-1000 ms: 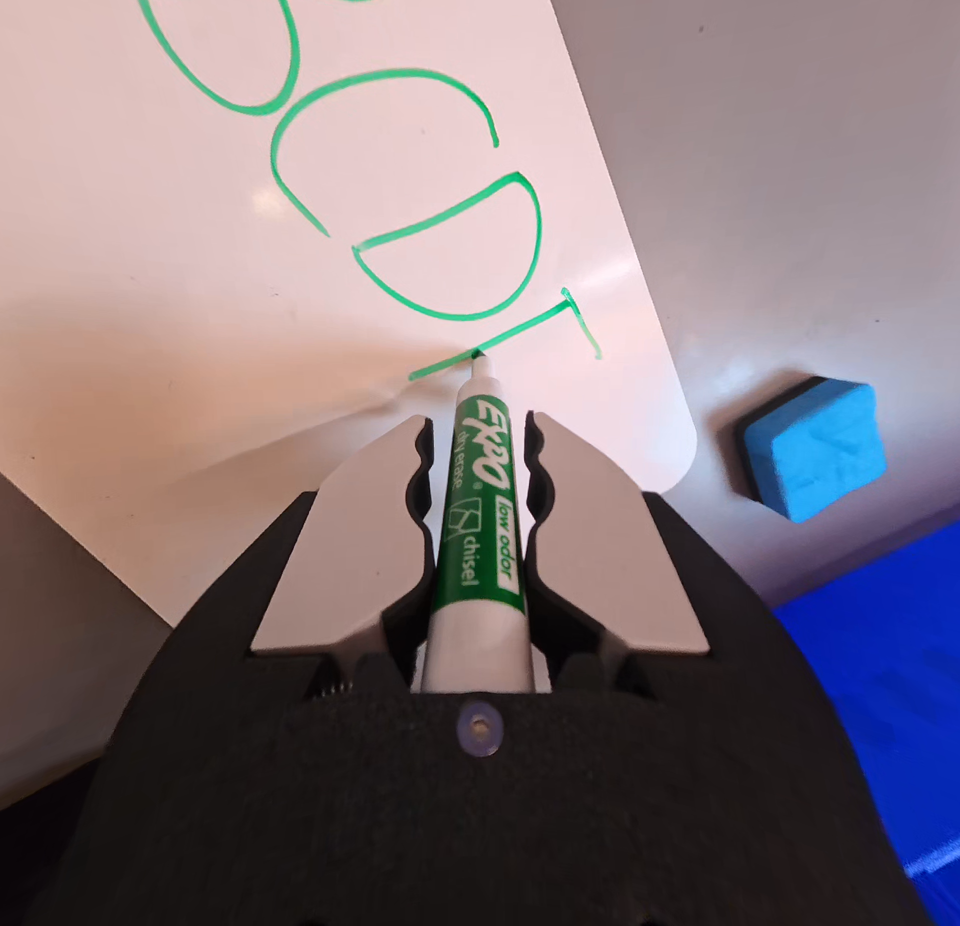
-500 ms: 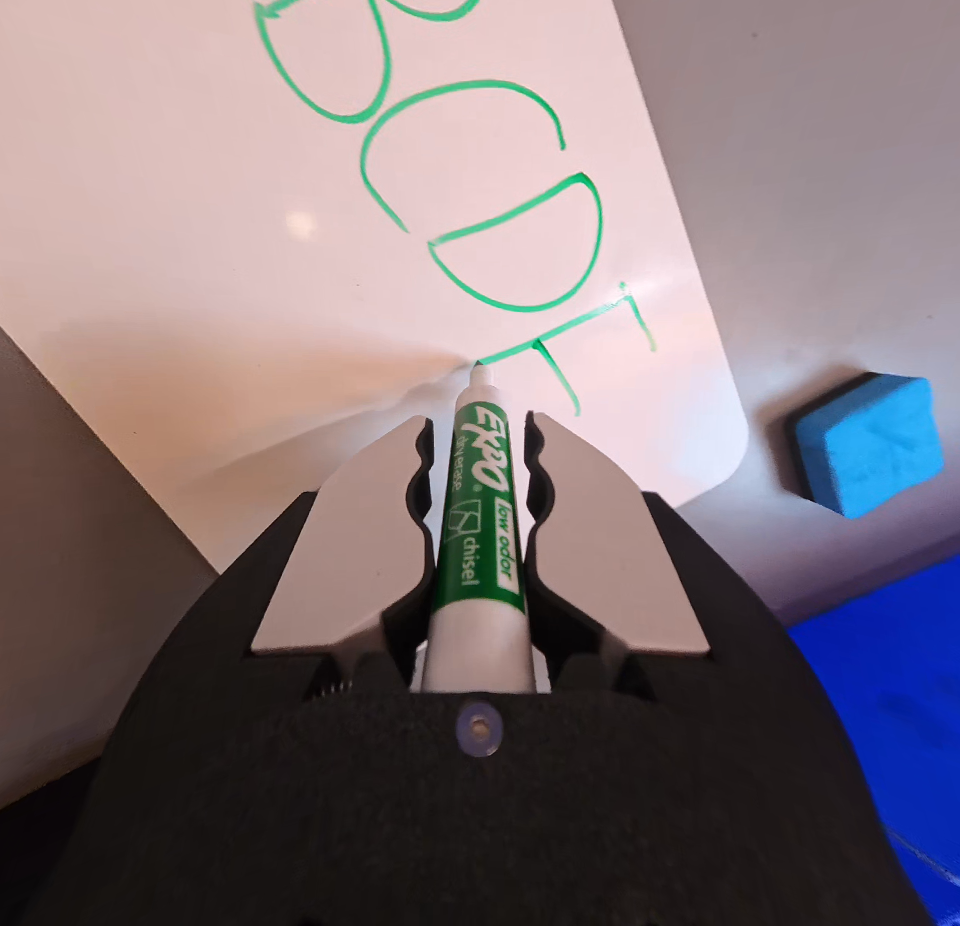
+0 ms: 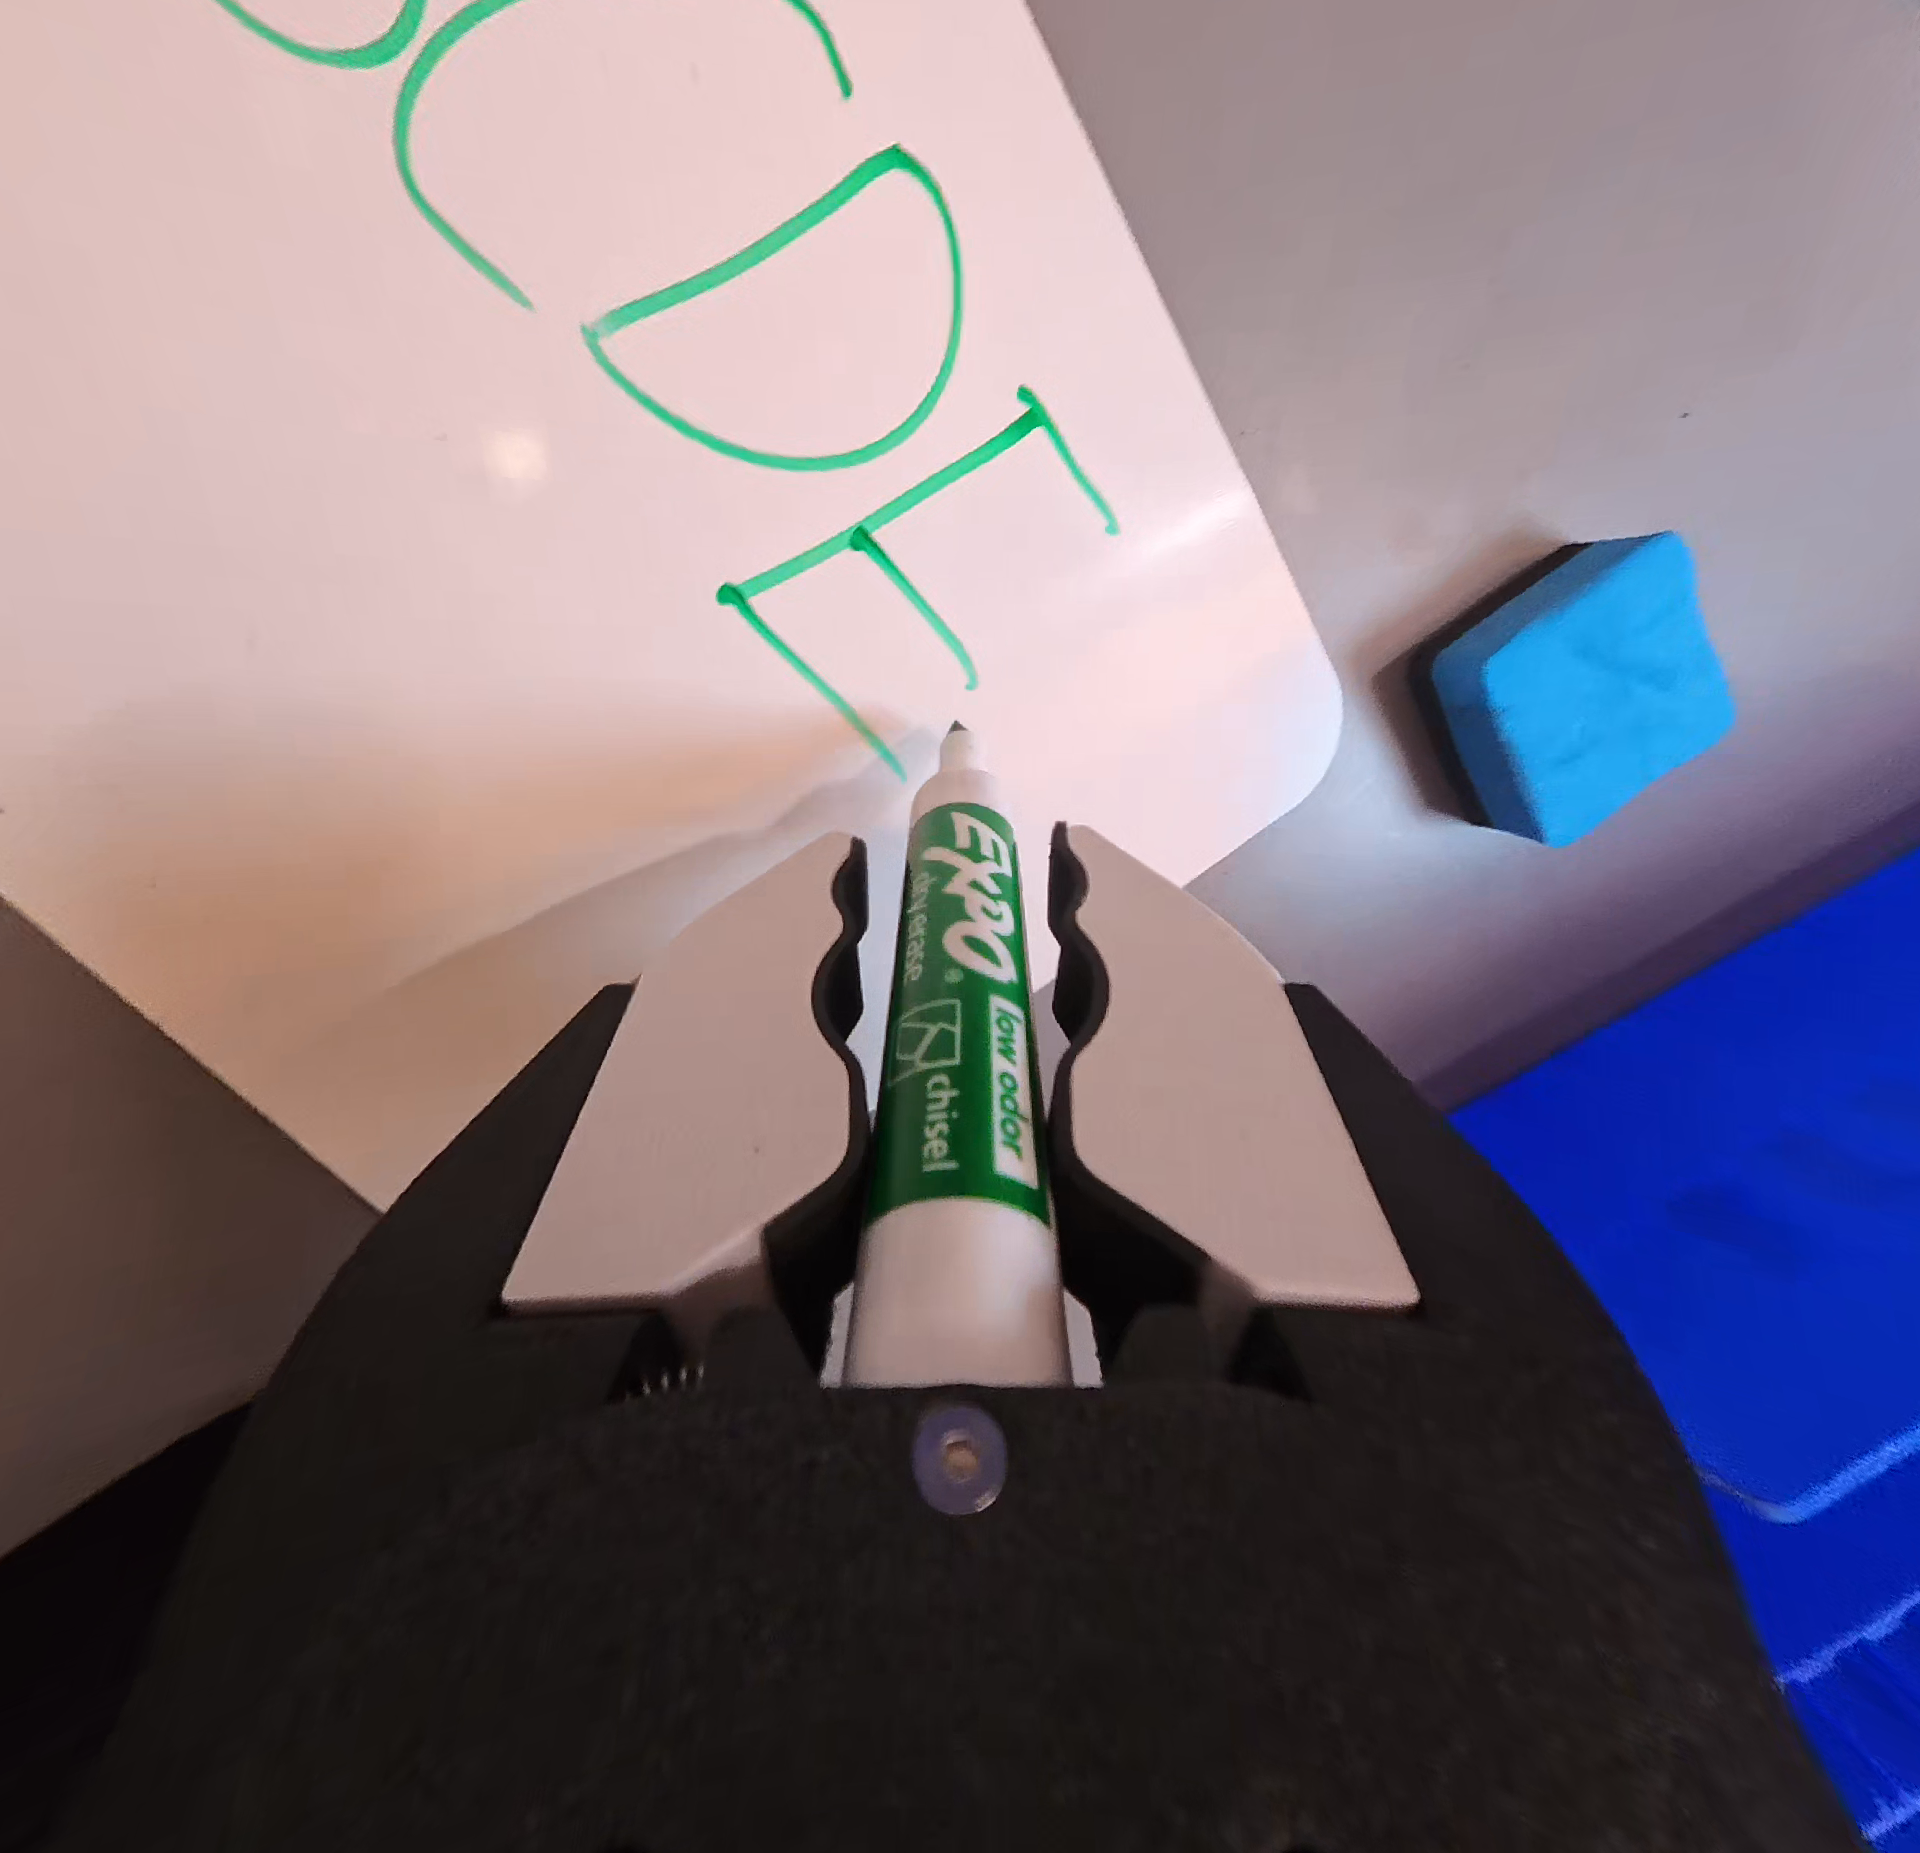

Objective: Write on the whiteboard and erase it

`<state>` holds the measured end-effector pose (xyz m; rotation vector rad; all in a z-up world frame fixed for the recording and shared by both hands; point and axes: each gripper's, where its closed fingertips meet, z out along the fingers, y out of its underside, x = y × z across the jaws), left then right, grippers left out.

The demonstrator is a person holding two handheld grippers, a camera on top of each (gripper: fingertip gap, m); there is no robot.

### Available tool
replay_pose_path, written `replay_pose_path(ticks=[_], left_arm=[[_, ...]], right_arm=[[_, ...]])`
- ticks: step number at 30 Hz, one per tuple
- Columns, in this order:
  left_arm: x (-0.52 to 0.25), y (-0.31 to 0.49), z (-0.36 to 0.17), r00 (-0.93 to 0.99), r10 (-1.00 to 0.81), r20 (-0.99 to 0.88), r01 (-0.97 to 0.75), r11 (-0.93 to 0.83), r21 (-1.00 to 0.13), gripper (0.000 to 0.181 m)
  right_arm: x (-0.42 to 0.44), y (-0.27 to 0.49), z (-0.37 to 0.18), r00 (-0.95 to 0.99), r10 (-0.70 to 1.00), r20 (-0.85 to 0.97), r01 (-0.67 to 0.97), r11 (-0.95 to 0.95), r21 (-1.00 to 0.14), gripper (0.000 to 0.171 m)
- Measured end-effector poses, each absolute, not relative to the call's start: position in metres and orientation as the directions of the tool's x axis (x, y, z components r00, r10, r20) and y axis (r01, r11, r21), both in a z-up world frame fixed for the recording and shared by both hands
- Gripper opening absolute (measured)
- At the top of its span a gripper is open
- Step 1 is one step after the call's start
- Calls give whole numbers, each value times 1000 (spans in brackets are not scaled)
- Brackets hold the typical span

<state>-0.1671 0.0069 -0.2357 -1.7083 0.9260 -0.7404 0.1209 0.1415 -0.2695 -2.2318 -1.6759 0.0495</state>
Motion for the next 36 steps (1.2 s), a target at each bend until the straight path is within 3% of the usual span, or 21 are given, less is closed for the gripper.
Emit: replay_pose_path(ticks=[36], left_arm=[[-168, 5, -235, 518, -855, 39, -237, -187, -953, 20]], right_arm=[[113, 186, -277, 326, 931, 164, 919, -271, -288, 34]])
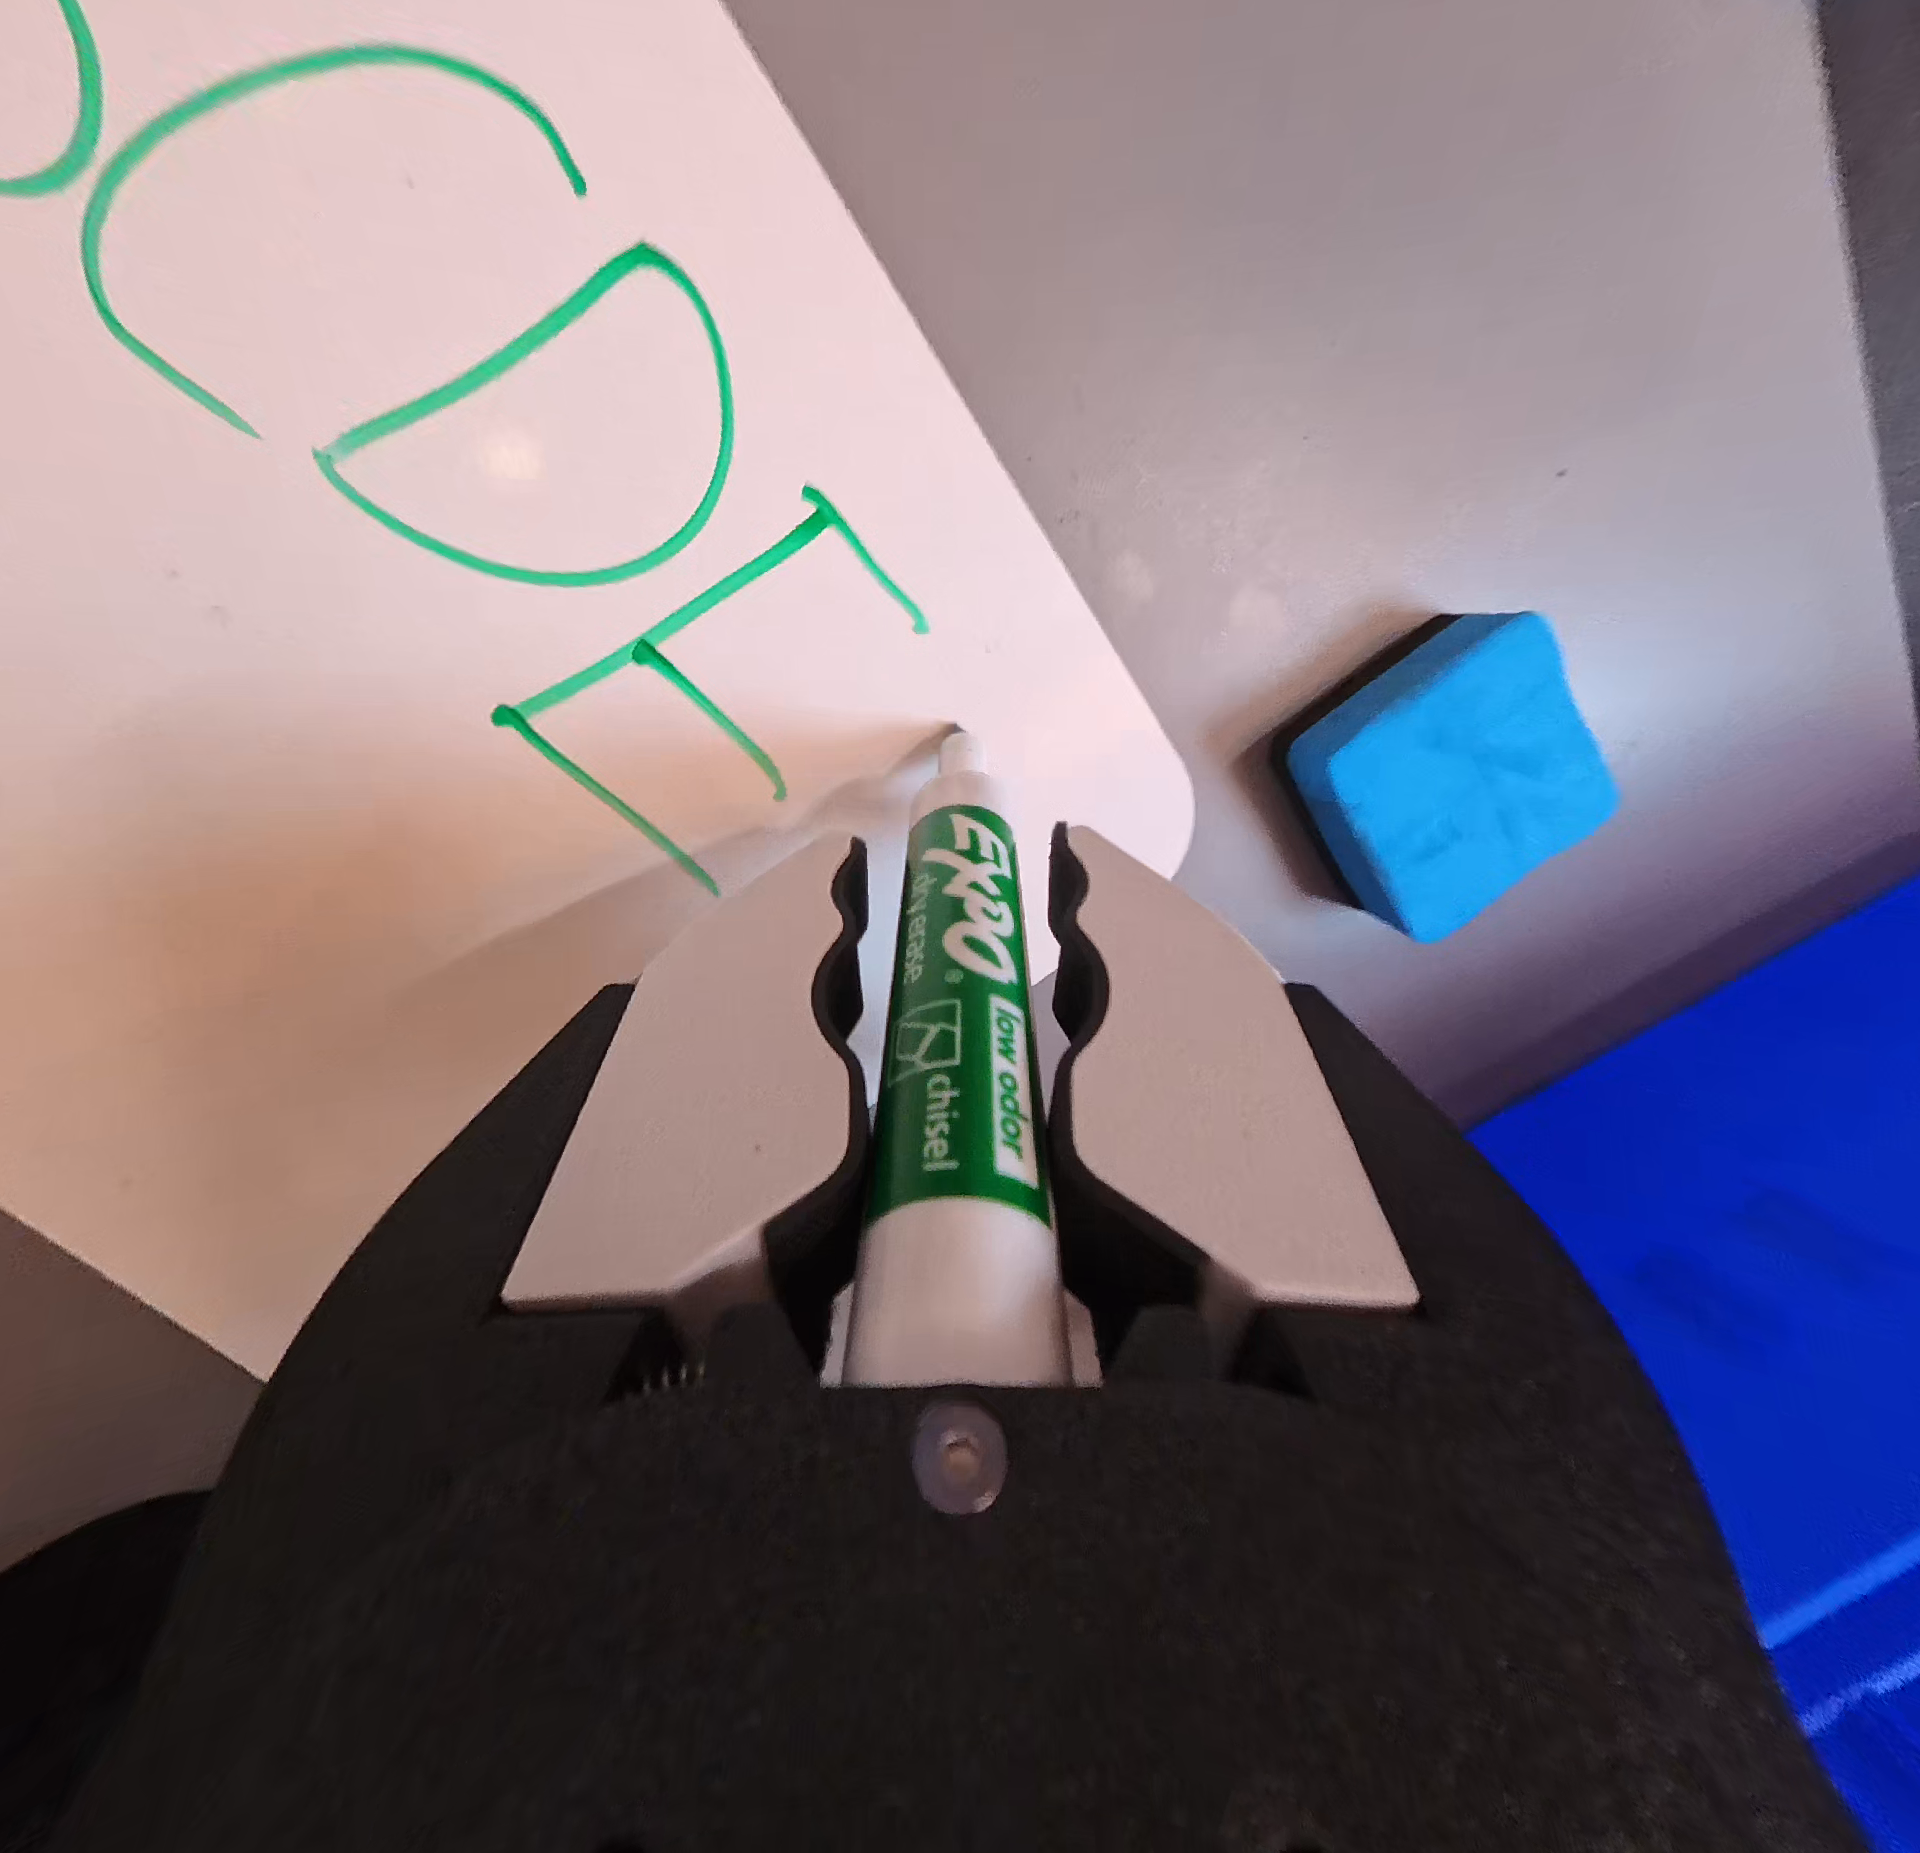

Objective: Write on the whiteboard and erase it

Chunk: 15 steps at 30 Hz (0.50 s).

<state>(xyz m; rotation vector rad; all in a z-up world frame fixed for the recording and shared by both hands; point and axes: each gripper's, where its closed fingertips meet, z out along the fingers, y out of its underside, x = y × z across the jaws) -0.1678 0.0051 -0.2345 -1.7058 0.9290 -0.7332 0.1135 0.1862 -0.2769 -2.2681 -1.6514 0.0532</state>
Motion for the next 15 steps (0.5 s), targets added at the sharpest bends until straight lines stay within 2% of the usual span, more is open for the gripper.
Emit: replay_pose_path(ticks=[10, 12, 15], left_arm=[[-167, 4, -235, 514, -857, 36, -240, -185, -953, 20], [-166, 4, -235, 512, -858, 40, -240, -187, -952, 20], [-166, 4, -236, 512, -858, 39, -242, -188, -952, 20]], right_arm=[[135, 126, -278, 299, 953, 48, 938, -284, -199, 34], [132, 128, -276, 297, 952, 77, 936, -274, -223, 34], [122, 154, -266, 340, 930, 138, 904, -283, -321, 34]])
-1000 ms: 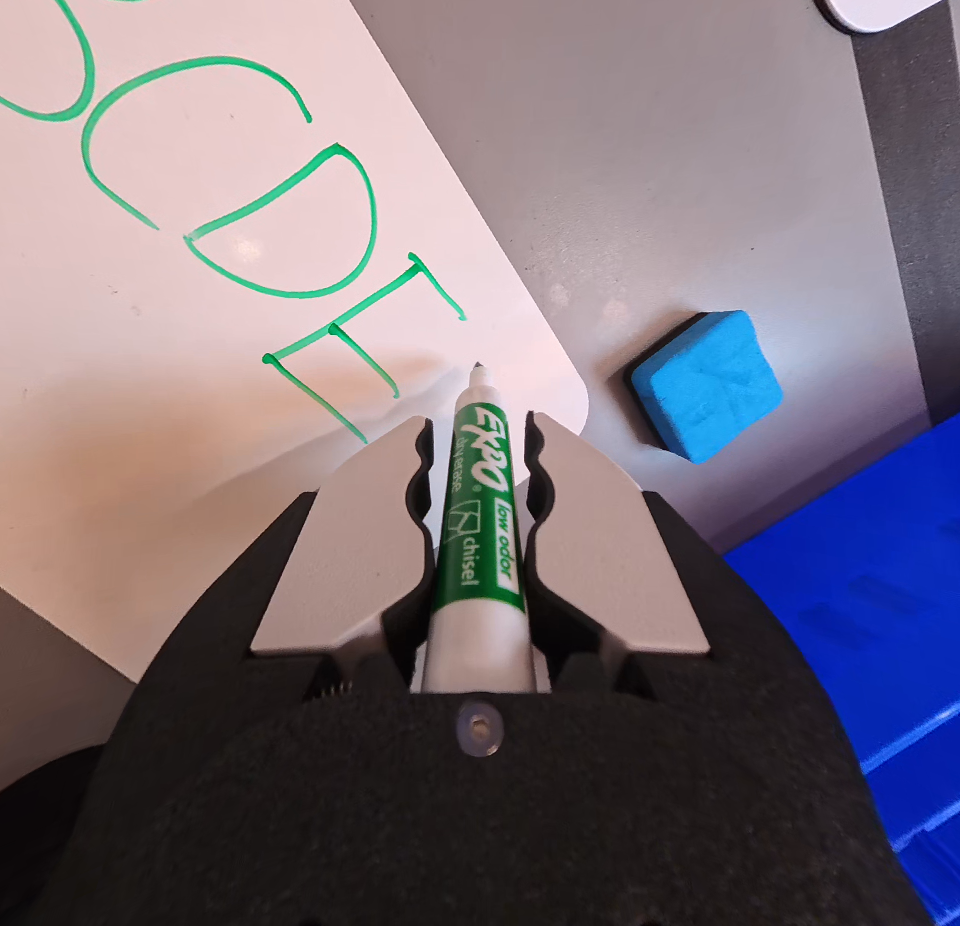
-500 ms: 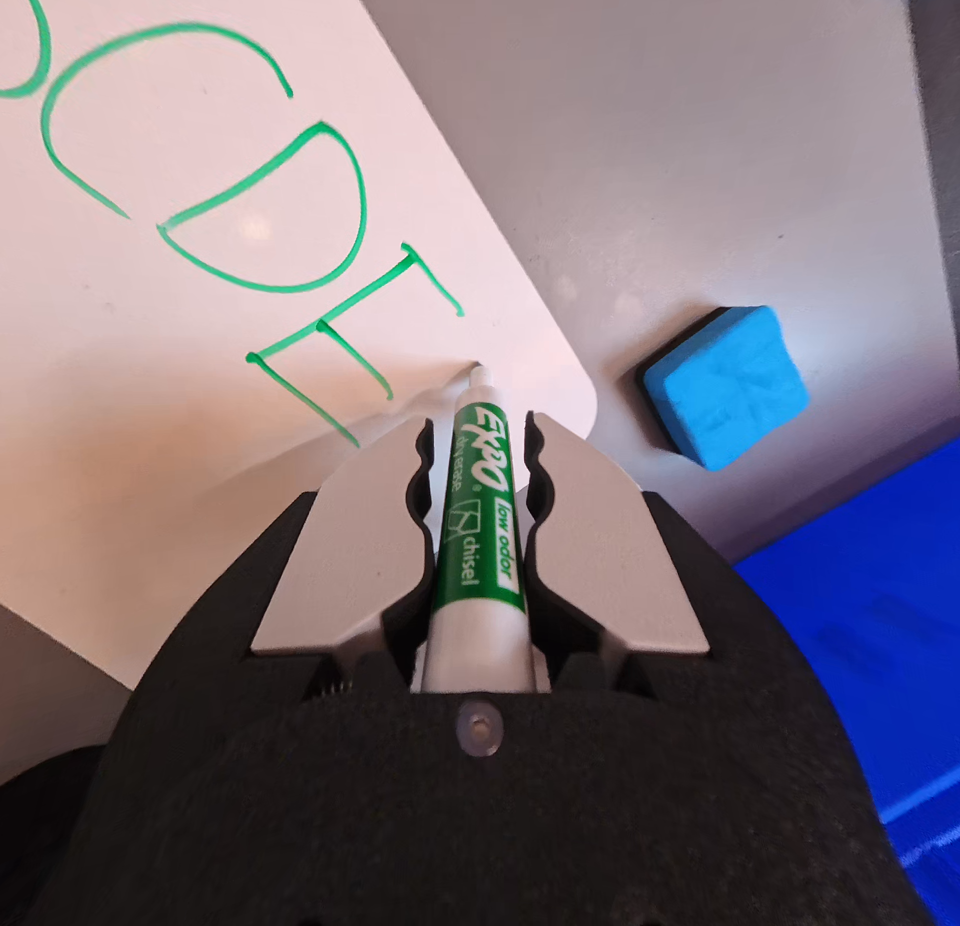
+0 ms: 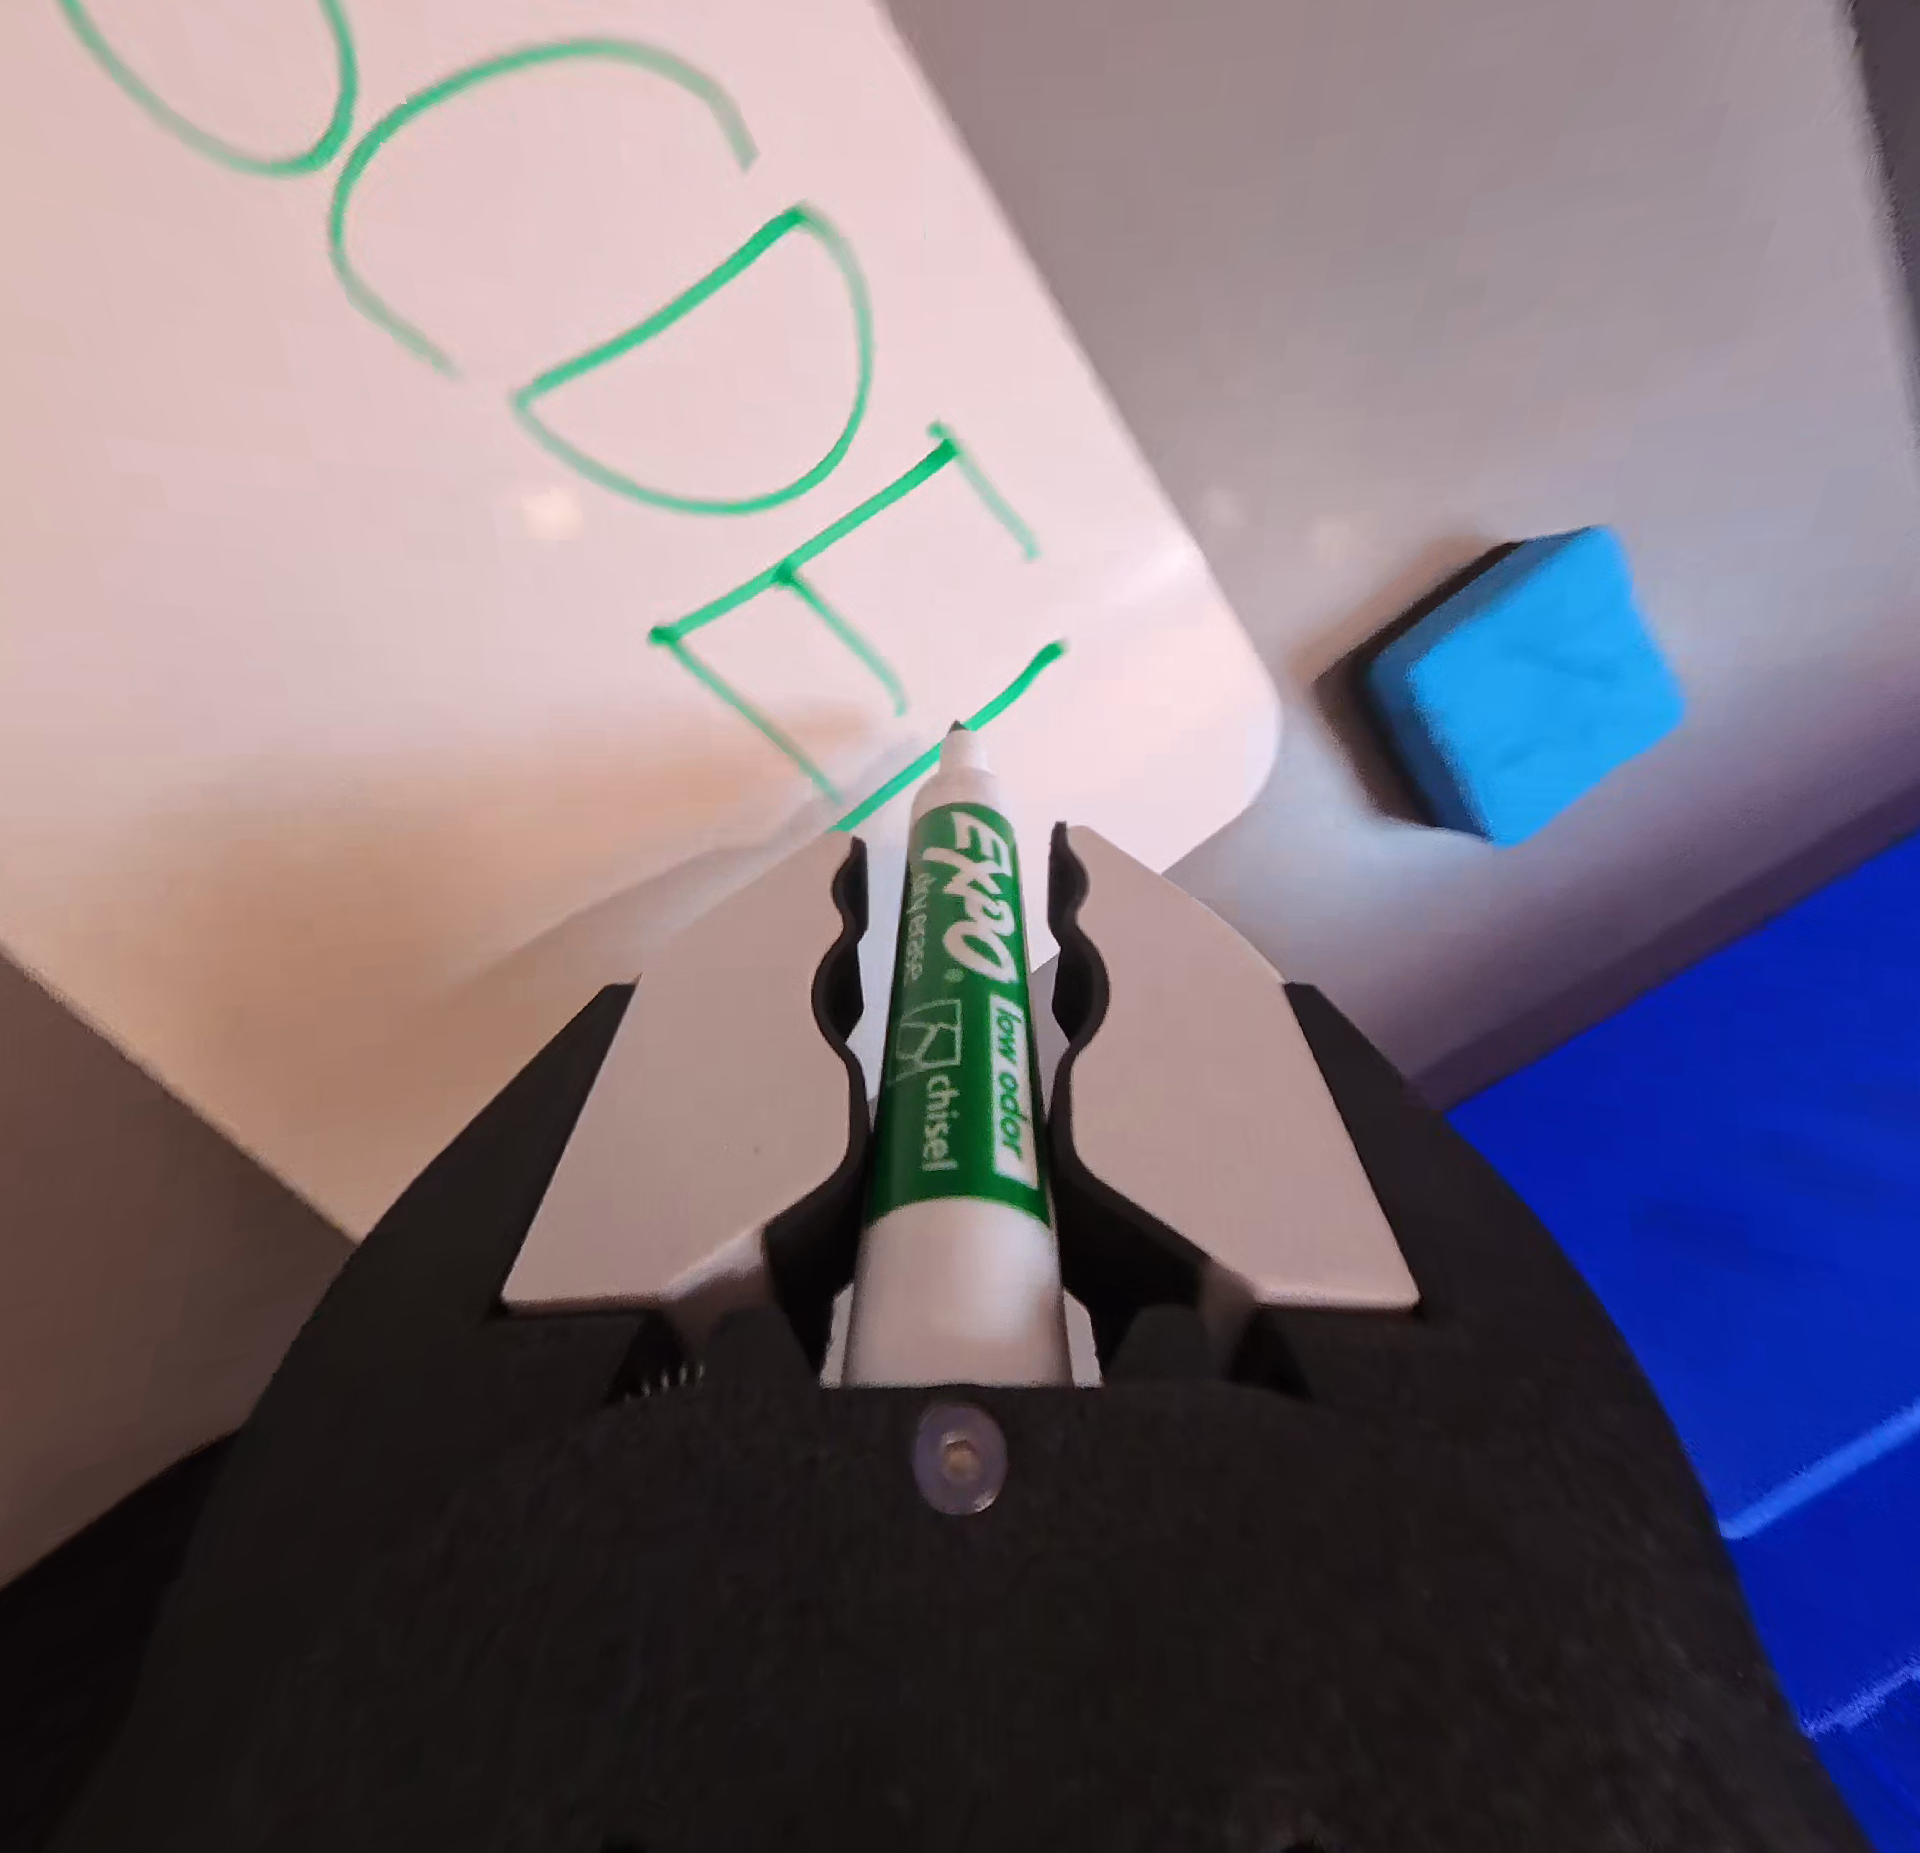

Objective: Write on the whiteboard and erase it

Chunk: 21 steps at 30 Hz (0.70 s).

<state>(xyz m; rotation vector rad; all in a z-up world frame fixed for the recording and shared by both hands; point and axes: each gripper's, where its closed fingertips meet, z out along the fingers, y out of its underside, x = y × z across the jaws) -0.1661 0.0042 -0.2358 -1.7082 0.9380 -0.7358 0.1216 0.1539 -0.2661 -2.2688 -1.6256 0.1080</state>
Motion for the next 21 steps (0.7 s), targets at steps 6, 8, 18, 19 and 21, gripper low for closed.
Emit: replay_pose_path(ticks=[6, 8, 18, 19, 21], left_arm=[[-168, 5, -235, 517, -855, 37, -240, -186, -953, 20], [-167, 5, -235, 515, -856, 41, -239, -189, -952, 20], [-167, 5, -236, 514, -856, 47, -237, -195, -952, 20], [-167, 5, -236, 514, -857, 47, -237, -194, -952, 20], [-167, 5, -236, 514, -856, 46, -238, -194, -952, 20]], right_arm=[[112, 182, -271, 358, 922, 151, 893, -290, -344, 34], [110, 184, -274, 359, 921, 150, 891, -291, -348, 34], [147, 197, -280, 407, 888, 215, 898, -346, -272, 34], [148, 196, -279, 411, 886, 212, 894, -347, -282, 34], [140, 189, -276, 406, 895, 186, 887, -337, -315, 34]])
